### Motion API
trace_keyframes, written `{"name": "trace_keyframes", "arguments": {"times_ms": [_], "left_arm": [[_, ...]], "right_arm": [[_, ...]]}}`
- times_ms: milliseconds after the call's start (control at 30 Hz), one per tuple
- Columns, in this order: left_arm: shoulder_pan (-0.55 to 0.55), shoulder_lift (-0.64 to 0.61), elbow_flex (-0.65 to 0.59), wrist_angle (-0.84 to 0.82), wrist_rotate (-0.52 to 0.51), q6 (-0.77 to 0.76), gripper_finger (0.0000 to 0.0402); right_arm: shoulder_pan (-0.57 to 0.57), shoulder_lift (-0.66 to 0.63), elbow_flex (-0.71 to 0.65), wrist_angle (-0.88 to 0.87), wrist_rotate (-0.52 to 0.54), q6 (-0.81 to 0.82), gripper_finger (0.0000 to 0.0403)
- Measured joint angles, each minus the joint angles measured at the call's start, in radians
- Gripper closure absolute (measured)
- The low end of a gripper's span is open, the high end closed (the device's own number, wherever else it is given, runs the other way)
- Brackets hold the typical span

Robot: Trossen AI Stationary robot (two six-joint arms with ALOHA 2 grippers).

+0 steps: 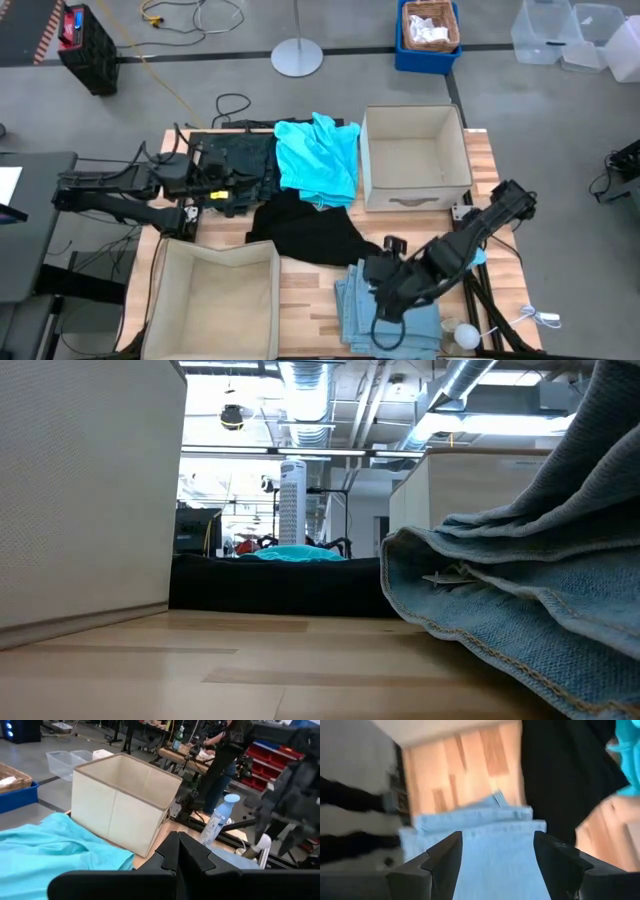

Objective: Sort clothes
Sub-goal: Put the blue pants into the top laundry bin

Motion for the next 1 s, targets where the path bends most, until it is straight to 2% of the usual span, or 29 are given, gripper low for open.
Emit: {"name": "trace_keyframes", "arguments": {"times_ms": [200,500,867,1000], "left_arm": [[-0.001,0.019,0.0,0.005,0.005,-0.044,0.0401],[-0.001,0.012,0.0,0.006,0.005,-0.052,0.0401],[-0.001,0.013,0.0,0.003,0.005,-0.052,0.0401],[-0.001,0.013,0.0,0.0,0.005,-0.052,0.0401]], "right_arm": [[0.044,0.102,0.0,0.007,-0.025,0.009,0.0143],[0.17,0.214,0.0,0.043,-0.054,0.123,0.0142],[0.281,0.305,0.0,0.053,-0.052,0.314,0.0142],[0.299,0.327,0.0,0.054,-0.043,0.332,0.0142]]}}
